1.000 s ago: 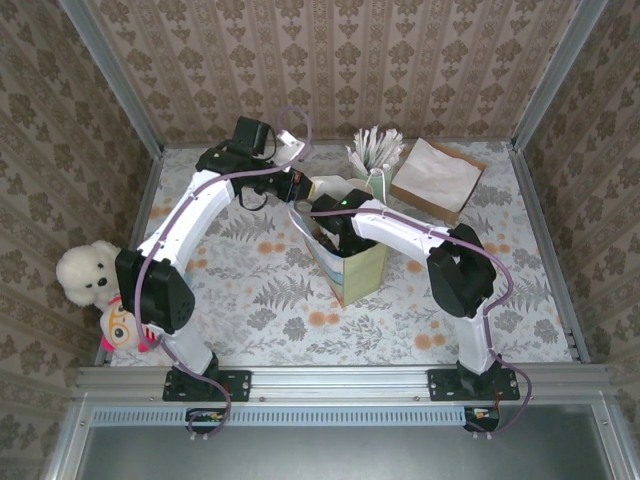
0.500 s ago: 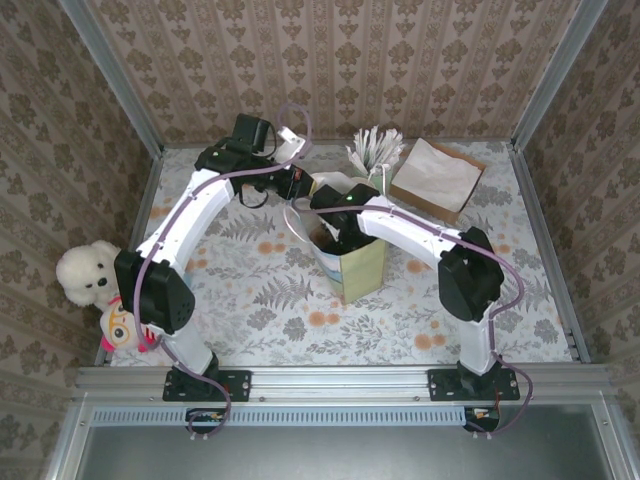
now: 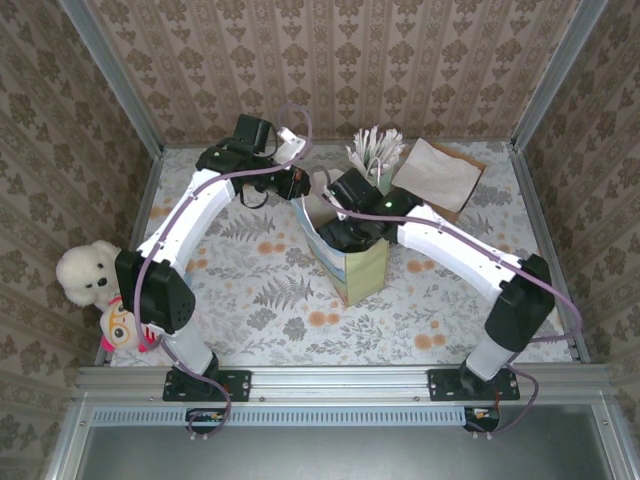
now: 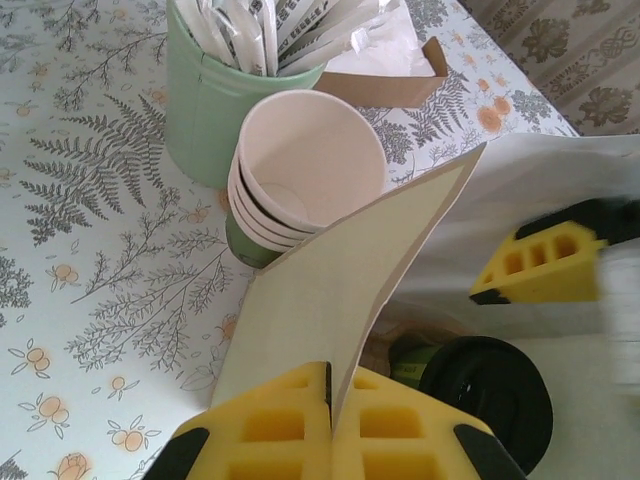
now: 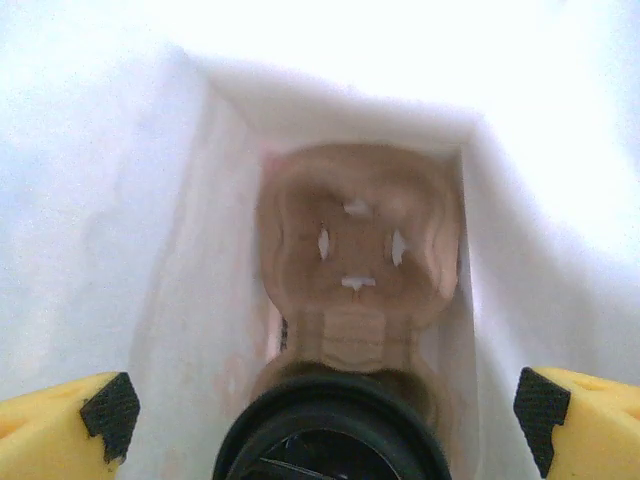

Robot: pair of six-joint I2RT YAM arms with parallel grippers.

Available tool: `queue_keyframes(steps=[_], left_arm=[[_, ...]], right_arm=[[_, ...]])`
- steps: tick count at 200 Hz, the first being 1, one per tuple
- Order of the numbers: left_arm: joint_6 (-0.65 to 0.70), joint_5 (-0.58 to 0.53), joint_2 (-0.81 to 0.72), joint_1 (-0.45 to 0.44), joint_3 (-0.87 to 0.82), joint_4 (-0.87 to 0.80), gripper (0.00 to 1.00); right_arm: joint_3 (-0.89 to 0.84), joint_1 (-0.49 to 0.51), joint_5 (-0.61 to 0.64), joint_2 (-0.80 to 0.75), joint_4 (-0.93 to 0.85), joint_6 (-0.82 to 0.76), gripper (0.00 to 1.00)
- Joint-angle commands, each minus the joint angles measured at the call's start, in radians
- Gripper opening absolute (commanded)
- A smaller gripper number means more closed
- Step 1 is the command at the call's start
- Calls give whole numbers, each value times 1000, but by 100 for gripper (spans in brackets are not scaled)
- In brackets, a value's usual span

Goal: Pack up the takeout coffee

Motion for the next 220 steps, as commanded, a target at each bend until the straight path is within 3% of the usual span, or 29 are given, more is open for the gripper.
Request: queue_keyframes(steps=[1, 56, 110, 198, 220], left_arm=[[-20, -19, -9, -4, -16, -20, 0], [-37, -63, -20, -4, -31, -11, 0], [-37, -67, -32, -4, -51, -4, 0], [-53, -78, -41, -4, -64, 22, 0], [-58, -73, -38, -4, -69, 31, 0]], right_arm=[[-55, -3, -17, -59, 141, -34, 100], [-194, -1, -79, -262, 364, -125, 100], [-208, -1, -153, -371, 371, -173, 100], [-395, -2, -78, -580, 422, 23, 100], [-496, -3, -90, -645, 542, 152, 100]])
